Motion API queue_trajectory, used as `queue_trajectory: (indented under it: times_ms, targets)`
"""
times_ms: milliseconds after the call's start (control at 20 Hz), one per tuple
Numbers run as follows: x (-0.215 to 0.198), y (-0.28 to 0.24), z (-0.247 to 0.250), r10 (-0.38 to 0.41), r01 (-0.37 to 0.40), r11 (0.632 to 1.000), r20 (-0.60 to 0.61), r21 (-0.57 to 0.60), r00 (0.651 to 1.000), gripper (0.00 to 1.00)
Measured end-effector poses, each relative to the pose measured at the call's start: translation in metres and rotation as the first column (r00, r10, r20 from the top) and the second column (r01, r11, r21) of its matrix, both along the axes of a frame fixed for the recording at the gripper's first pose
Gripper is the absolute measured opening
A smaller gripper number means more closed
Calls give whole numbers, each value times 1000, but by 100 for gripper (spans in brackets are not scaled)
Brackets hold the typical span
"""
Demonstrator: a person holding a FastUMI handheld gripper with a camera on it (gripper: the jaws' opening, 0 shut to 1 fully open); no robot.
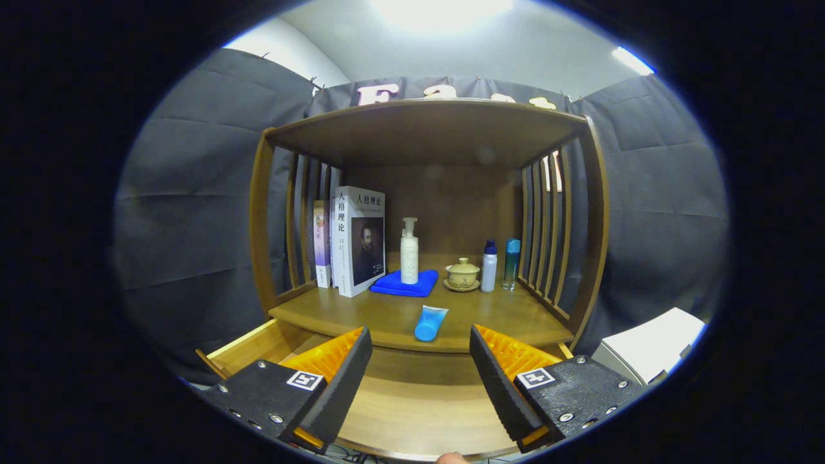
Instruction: Pull open the drawer, take out the items inside it, and place them on the countertop above the cabinet.
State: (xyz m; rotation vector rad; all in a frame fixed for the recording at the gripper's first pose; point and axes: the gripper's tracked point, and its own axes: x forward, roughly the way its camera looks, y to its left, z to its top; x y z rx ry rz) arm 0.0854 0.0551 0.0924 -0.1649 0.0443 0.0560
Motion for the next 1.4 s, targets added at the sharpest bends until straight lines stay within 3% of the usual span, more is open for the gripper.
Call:
queue_trajectory:
  times_ms: [400,600,900,1400]
  targets:
    - [-59,19,-22,56,-55,998,75,-21,996,94]
    - [-82,26,-50,80,-81,997,46,8,996,94]
    - [-103,18,-89,63,-63,997,12,34,998,94]
    - [-100,1,-142,-8,8,1000,0,0,1000,94]
